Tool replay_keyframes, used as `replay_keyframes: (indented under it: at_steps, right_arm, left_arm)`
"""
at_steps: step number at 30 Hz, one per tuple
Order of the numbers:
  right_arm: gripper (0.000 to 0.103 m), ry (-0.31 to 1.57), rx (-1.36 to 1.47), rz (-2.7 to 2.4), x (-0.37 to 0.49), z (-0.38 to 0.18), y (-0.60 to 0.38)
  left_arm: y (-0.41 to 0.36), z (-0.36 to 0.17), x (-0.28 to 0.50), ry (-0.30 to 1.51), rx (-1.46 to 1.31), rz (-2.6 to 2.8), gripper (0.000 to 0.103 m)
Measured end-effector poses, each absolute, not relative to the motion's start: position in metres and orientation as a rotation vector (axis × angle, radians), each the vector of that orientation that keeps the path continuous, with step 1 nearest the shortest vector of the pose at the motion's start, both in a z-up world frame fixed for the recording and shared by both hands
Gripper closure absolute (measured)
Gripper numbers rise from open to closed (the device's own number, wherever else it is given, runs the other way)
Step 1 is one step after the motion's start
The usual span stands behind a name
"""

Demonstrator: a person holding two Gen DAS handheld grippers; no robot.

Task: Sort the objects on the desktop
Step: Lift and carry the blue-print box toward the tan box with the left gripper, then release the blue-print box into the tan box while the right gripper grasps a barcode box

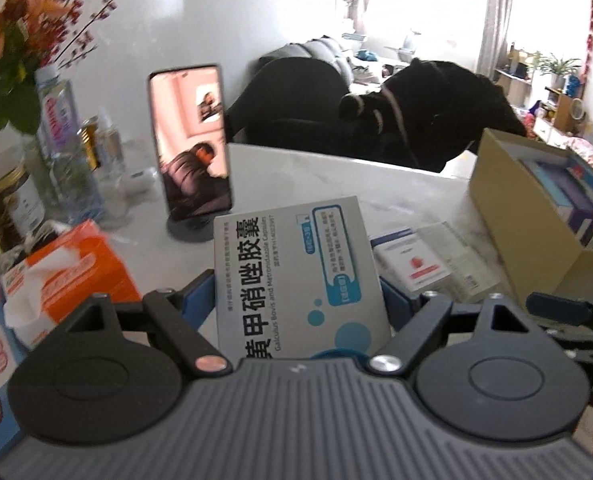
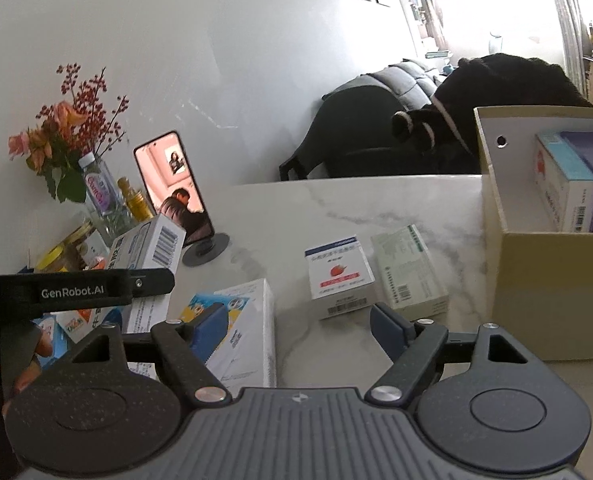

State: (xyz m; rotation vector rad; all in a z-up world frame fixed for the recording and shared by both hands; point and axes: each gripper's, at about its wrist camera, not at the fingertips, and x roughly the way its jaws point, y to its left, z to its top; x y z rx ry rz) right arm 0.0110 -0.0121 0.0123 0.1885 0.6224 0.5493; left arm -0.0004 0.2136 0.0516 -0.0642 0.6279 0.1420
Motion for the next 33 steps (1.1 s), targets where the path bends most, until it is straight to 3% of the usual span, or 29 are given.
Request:
replay_keyframes:
  at_steps: [33]
  right_arm:
    - [0.020,0.487,0.413,0.278,0.019,0.019,-0.149]
  left_arm:
    - [0.078,0.083,0.093,0.619,-0.063,-0.274,0.019]
